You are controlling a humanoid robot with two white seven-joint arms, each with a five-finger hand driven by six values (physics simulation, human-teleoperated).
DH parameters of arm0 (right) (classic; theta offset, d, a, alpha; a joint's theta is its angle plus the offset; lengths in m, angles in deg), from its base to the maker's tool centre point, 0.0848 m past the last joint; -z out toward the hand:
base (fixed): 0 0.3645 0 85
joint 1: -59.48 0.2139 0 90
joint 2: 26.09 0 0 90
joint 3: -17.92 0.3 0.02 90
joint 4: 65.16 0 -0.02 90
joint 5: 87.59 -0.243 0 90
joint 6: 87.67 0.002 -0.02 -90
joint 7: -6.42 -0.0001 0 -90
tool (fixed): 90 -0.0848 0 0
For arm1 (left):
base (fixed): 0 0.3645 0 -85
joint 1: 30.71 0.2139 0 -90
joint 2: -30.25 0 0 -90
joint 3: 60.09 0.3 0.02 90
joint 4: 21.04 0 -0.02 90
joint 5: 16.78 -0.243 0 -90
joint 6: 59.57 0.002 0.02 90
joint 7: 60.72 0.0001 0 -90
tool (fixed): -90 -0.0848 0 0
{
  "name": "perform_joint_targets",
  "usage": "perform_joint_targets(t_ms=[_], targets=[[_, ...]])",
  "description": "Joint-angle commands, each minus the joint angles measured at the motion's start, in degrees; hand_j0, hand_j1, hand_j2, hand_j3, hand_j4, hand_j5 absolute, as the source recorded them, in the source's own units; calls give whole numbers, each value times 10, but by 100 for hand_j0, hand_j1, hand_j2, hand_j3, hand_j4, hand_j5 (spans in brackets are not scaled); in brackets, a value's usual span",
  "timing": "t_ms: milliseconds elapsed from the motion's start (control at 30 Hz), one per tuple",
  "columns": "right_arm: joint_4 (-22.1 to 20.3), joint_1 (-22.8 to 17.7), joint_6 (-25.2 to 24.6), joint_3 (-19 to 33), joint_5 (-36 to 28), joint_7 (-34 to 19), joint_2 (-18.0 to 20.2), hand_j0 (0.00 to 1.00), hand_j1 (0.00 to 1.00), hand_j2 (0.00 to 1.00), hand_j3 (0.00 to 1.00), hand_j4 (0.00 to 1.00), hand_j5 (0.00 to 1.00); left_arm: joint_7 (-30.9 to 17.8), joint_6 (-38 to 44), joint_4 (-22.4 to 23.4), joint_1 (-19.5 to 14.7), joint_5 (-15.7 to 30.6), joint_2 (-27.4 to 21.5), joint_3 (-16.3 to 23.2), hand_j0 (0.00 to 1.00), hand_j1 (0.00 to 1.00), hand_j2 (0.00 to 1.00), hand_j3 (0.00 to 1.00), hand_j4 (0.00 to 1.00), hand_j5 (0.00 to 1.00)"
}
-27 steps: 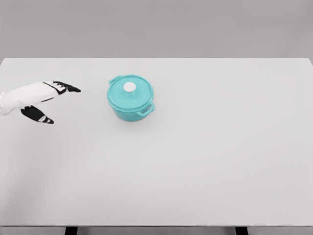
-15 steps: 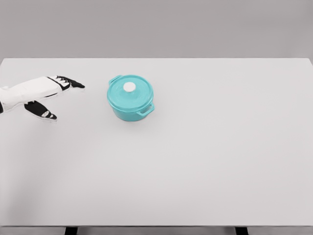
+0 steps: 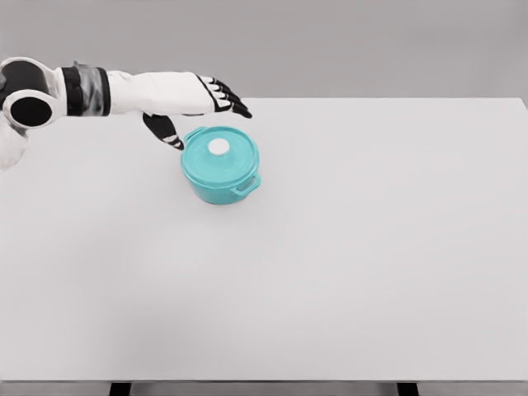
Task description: Open the lid of the pot with left arm
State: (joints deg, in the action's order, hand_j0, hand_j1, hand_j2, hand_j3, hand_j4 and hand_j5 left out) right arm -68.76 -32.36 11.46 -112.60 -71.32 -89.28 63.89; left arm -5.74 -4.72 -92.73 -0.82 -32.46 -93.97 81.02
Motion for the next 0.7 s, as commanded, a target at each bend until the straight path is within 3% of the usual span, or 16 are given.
perform_joint_targets(t_ms=[0, 200, 367, 667], targets=[[0, 0, 0, 0, 0, 0, 0, 100, 100, 100, 100, 100, 100, 0, 2, 11, 0, 3, 21, 16, 100, 100, 100, 100, 100, 100], [0, 0, 0, 0, 0, 0, 0, 100, 100, 100, 100, 100, 100, 0, 2, 21, -2, -3, 26, 32, 100, 100, 100, 100, 100, 100], [0, 0, 0, 0, 0, 0, 0, 100, 100, 100, 100, 100, 100, 0, 2, 38, -4, -40, 27, 31, 100, 100, 100, 100, 100, 100], [0, 0, 0, 0, 0, 0, 0, 100, 100, 100, 100, 100, 100, 0, 2, 48, -4, -45, 36, 32, 89, 89, 89, 89, 89, 89]])
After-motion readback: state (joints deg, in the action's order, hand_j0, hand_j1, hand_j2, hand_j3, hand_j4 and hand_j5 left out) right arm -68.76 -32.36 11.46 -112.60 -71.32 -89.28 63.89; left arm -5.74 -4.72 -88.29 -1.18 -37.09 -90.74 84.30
